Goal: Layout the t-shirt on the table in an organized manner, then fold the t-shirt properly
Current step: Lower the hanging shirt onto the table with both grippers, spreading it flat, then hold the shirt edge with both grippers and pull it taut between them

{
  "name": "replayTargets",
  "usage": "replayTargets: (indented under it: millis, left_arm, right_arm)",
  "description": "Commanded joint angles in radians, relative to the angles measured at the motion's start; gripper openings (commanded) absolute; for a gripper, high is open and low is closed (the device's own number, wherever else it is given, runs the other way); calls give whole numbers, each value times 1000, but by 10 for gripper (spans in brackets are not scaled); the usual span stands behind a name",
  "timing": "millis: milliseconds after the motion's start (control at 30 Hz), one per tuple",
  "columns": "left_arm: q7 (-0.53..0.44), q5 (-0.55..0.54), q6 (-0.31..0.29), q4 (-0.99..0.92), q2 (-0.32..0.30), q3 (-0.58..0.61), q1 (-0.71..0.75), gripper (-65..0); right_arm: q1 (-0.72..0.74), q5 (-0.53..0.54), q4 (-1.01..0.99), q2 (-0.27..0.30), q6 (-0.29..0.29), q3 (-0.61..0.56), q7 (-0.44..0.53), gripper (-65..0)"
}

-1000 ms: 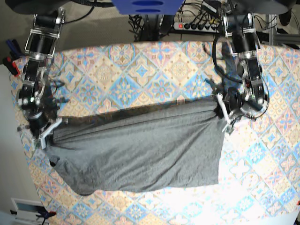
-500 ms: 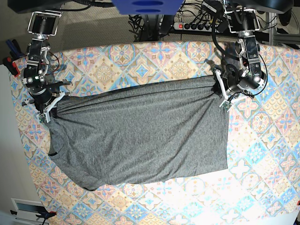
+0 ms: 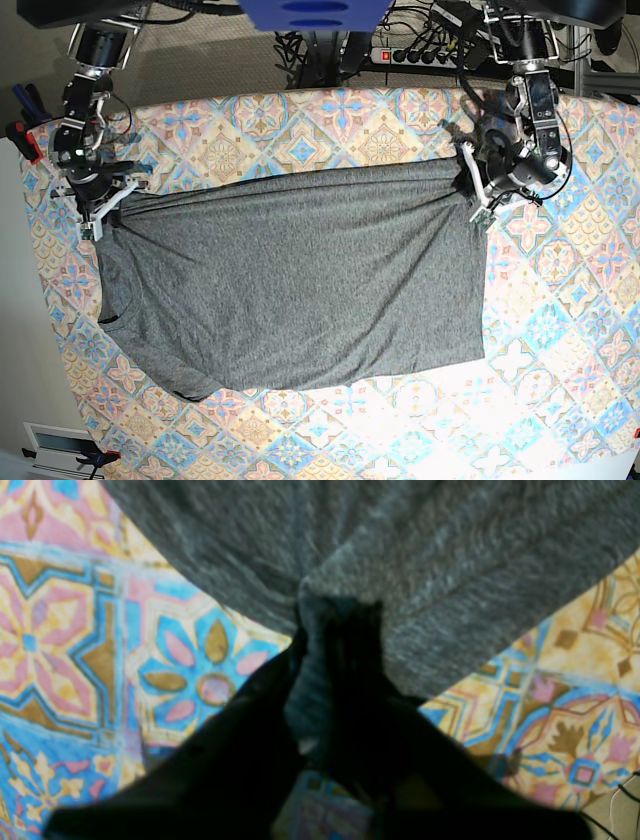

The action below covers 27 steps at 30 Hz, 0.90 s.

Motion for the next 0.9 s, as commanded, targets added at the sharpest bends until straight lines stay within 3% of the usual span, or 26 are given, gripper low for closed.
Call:
replayTargets:
  millis: [0,133,400,633,867]
  left_arm:
    - [62,72,9,5,-21,-6,4,-629]
    - [60,62,9,5,-53,-3,19,-629]
    - [22,72,9,-69,-57,-3,19,-629]
    - [-38,73,9,-90,-89,32,70,-629]
    - [-97,73,9,-90,-116,44,110,-629]
  right_arm:
    - [8,-27,16,17,-44,23,14,-650]
    - [5,-27,13,3,-44,25,13,-650]
    - [3,-27,-18,-18,-44,25,7,-650]
    - [-24,-27,-18,-41,-45,153,5,-650]
    - [-44,-27,-16,-52,-45,161,5,-650]
